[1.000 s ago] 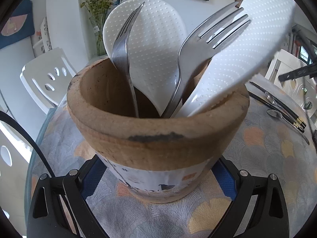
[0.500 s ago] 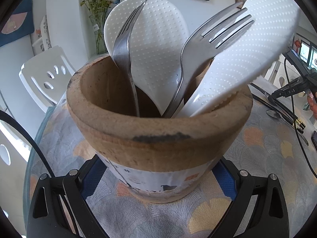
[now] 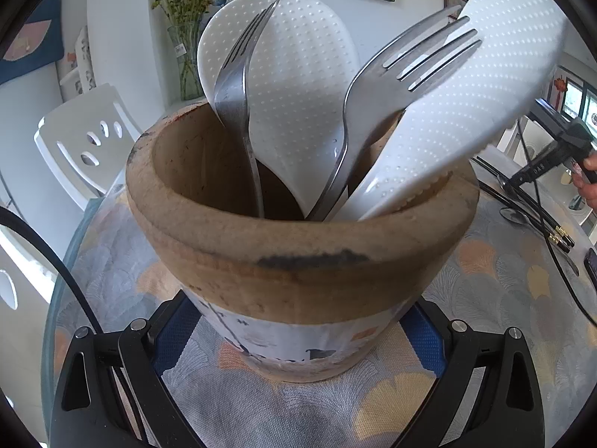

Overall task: Organize utensils
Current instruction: 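Move the right gripper to the black chopsticks and grasp one, then lift the black chopstick and carry it toward the cork holder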

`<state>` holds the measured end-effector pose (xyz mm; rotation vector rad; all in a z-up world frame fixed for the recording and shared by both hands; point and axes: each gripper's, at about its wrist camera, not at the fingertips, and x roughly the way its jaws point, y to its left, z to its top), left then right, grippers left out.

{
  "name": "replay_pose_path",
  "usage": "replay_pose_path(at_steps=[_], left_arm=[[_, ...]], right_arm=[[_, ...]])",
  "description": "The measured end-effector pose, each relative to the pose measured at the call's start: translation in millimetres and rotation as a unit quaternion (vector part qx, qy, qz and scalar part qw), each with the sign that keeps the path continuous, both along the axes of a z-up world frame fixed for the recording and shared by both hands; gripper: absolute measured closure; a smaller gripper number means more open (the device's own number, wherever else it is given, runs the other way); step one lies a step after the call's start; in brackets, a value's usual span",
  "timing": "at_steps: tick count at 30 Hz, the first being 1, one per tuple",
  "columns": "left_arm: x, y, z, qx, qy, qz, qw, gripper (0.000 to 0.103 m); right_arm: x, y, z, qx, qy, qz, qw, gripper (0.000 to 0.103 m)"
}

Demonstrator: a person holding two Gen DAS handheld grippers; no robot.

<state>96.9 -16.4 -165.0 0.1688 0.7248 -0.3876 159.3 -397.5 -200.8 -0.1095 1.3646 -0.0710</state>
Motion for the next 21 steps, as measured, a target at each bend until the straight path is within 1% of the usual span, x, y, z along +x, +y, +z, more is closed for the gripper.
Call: replay_pose_path(at_steps=[2,3,4,5,7,9,11,12,15,17,19,20,21], left_arm=[[0.5,0.5,-0.2,0.0,0.001,0.0,1.0,0.005],[1.0,1.4,-0.3,-0.001,0.001,0.0,1.0,0.005],[1.2,1.8,-0.4,0.0,0.001,0.0,1.0,0.005],[1.2,1.5,-0.3,0.0,0.001,0.0,1.0,0.005],[1.6,2.1,-0.5,-0.001,0.002,0.0,1.0,0.005],[1.9,2.8,-0.9,-0.002,0.002,-0.001,1.0,0.005],[2.0,2.7,-0.9,-0.002,0.002,-0.001,1.0,0.005],[1.9,2.7,-0.9,-0.002,0.002,-0.001,1.0,0.005],[2.0,2.7,-0.9,-0.002,0.002,0.0,1.0,0.005],[2.2,3.4,-1.1,-0.002,0.002,0.0,1.0,0.005],[2.2,3.2,-0.9,-0.002,0.002,-0.001,1.0,0.005],[2.0,2.7,-0.8,-0.002,0.002,-0.001,1.0,0.005],[2.0,2.6,-0.8,-0.002,0.002,0.0,1.0,0.005]], right_arm=[[7.0,-0.2,0.4,0.005,0.002,-0.001,1.0,0.083],[9.3,-0.5,0.7,0.007,0.0,-0.002,1.0,0.088],[11.3,0.7,1.4,0.022,-0.002,0.001,1.0,0.095],[11.8,2.1,2.1,0.019,-0.004,0.003,1.0,0.098],[8.3,7.7,5.8,0.008,-0.014,0.012,1.0,0.098],[-2.3,12.4,19.5,0.023,-0.047,0.018,0.998,0.098],[-19.2,16.4,40.4,0.058,-0.095,0.031,0.993,0.098],[-27.6,19.8,51.2,0.065,-0.116,0.039,0.99,0.098],[-46.7,35.4,72.1,0.064,-0.151,0.054,0.985,0.098],[-50.3,38.3,80.3,0.066,-0.171,0.057,0.981,0.098],[-51.6,39.6,87.2,0.077,-0.189,0.058,0.977,0.098],[-56.7,42.9,96.2,0.087,-0.204,0.057,0.973,0.098],[-58.6,42.5,101.7,0.087,-0.215,0.059,0.971,0.098]])
